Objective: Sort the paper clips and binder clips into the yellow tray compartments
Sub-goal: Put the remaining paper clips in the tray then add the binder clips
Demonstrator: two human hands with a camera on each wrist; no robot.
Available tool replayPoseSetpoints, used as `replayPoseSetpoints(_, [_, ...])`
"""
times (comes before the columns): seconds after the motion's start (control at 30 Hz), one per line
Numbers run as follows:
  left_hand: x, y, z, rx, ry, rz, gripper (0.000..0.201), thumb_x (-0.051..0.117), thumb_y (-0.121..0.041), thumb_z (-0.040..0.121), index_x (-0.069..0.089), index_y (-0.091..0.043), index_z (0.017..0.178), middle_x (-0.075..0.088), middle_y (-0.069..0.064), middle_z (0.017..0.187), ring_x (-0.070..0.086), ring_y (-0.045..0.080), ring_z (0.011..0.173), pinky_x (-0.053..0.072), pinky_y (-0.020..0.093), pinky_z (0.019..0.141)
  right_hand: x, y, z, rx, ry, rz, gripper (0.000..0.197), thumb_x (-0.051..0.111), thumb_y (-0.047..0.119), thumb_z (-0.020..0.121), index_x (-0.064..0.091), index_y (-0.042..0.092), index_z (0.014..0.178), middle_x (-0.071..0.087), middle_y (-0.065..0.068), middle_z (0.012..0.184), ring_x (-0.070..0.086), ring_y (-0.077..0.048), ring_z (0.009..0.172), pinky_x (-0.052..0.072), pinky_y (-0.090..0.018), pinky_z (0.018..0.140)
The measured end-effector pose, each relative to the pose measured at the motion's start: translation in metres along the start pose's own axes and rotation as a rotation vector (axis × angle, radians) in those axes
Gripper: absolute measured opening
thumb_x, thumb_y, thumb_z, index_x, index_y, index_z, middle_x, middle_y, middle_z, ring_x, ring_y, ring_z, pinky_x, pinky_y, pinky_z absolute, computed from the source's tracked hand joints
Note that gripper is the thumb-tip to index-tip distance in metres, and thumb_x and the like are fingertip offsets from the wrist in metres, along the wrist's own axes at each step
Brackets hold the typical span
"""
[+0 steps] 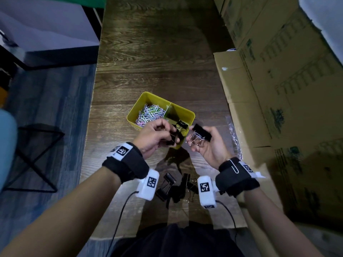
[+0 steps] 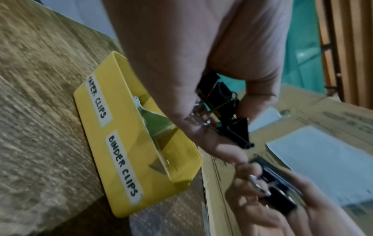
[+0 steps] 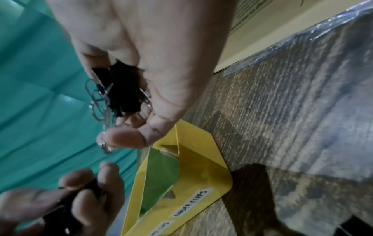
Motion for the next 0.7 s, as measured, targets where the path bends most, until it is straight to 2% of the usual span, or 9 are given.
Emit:
replayPoseSetpoints(0.07, [0.007,0.008,-0.002,0.009,-0.02,0.161,0.034,0.051,0.021,0.073,0.065,-0.009,0.08,0.069,0.007,0.088,0.066,0.025,0.065,0.052,0.027,0.048,0.003,-0.005,-0.001,0.023,0.014,-0.094,0.04,0.025,0.026,0.1,0.057,0.005,0.11,0.063,-0.012,0.078,0.056,-0.017,0.064,0.043,-0.024,0.052])
replayPoseSetpoints(0.13, [0.012,0.016,-0.006,0.003,-0.059,0.284,0.024,0.064,0.008,0.075,0.073,-0.014,0.079,0.071,0.006,0.08,0.062,0.017,0.06,0.051,0.025,0.048,0.003,-0.009,-0.003,0.033,0.009,-0.144,0.039,0.027,0.026,0.101,0.058,0.006,0.112,0.063,-0.013,0.08,0.055,-0.017,0.065,0.041,-0.024,0.052])
replayPoseSetpoints(0.23, [0.014,0.023,-0.013,0.044,-0.118,0.349,0.007,0.075,-0.008,0.074,0.075,-0.013,0.078,0.07,0.001,0.068,0.057,0.012,0.053,0.049,0.025,0.047,0.003,-0.013,-0.006,0.026,-0.019,-0.142,0.036,0.029,0.025,0.101,0.058,0.006,0.111,0.062,-0.015,0.083,0.055,-0.018,0.068,0.041,-0.025,0.053])
replayPoseSetpoints(0.3, [0.014,0.024,-0.018,0.124,-0.141,0.41,0.009,0.077,-0.015,0.073,0.075,-0.011,0.081,0.07,-0.001,0.071,0.057,0.008,0.051,0.048,0.024,0.046,0.004,-0.015,-0.008,0.017,-0.026,-0.158,0.033,0.032,0.024,0.102,0.058,0.006,0.111,0.062,-0.016,0.091,0.056,-0.019,0.072,0.043,-0.027,0.056])
replayPoseSetpoints(0.33, [0.015,0.024,-0.02,0.176,-0.154,0.477,0.013,0.078,-0.021,0.072,0.075,-0.013,0.083,0.07,0.0,0.076,0.059,0.007,0.055,0.049,0.025,0.049,0.005,-0.015,-0.009,0.013,-0.03,-0.174,0.031,0.032,0.023,0.102,0.058,0.008,0.111,0.062,-0.015,0.093,0.057,-0.018,0.074,0.044,-0.029,0.059])
replayPoseSetpoints(0.4, [0.017,0.023,-0.025,0.298,-0.173,0.662,0.022,0.079,-0.033,0.069,0.075,-0.019,0.085,0.068,-0.001,0.081,0.061,0.009,0.067,0.049,0.028,0.062,0.009,-0.019,-0.01,0.025,-0.055,-0.196,0.029,0.032,0.024,0.103,0.057,0.011,0.111,0.062,-0.013,0.098,0.057,-0.019,0.08,0.046,-0.033,0.069])
replayPoseSetpoints(0.5, [0.026,0.022,-0.03,0.46,-0.187,0.979,0.037,0.073,-0.047,0.071,0.074,-0.017,0.092,0.063,-0.003,0.08,0.059,0.012,0.073,0.049,0.027,0.068,0.014,-0.028,-0.007,0.066,-0.083,-0.226,0.031,0.034,0.032,0.102,0.055,0.018,0.12,0.057,-0.009,0.124,0.055,-0.019,0.107,0.041,-0.04,0.098])
replayPoseSetpoints(0.6, [0.03,0.021,-0.031,0.664,-0.249,1.242,0.034,0.059,-0.046,0.08,0.073,-0.016,0.087,0.061,-0.001,0.075,0.058,0.018,0.069,0.052,0.035,0.06,0.017,-0.035,-0.004,0.089,-0.08,-0.231,0.038,0.04,0.045,0.098,0.05,0.021,0.125,0.052,-0.005,0.133,0.049,-0.014,0.121,0.036,-0.041,0.108])
replayPoseSetpoints(0.7, [0.032,0.027,-0.034,0.862,-0.286,1.361,0.021,0.057,-0.032,0.084,0.07,-0.016,0.078,0.06,-0.001,0.074,0.054,0.02,0.067,0.048,0.035,0.047,0.017,-0.037,-0.001,0.053,-0.112,-0.287,0.075,0.051,0.072,0.075,0.046,0.021,0.129,0.047,-0.007,0.14,0.041,-0.017,0.132,0.033,-0.046,0.112])
Point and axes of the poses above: each hand's wrist, its own z-axis towards the middle knuckle, its own x-axis out of the palm, y = z × x, the point moved 3 cm from there along z, towards the middle knuckle
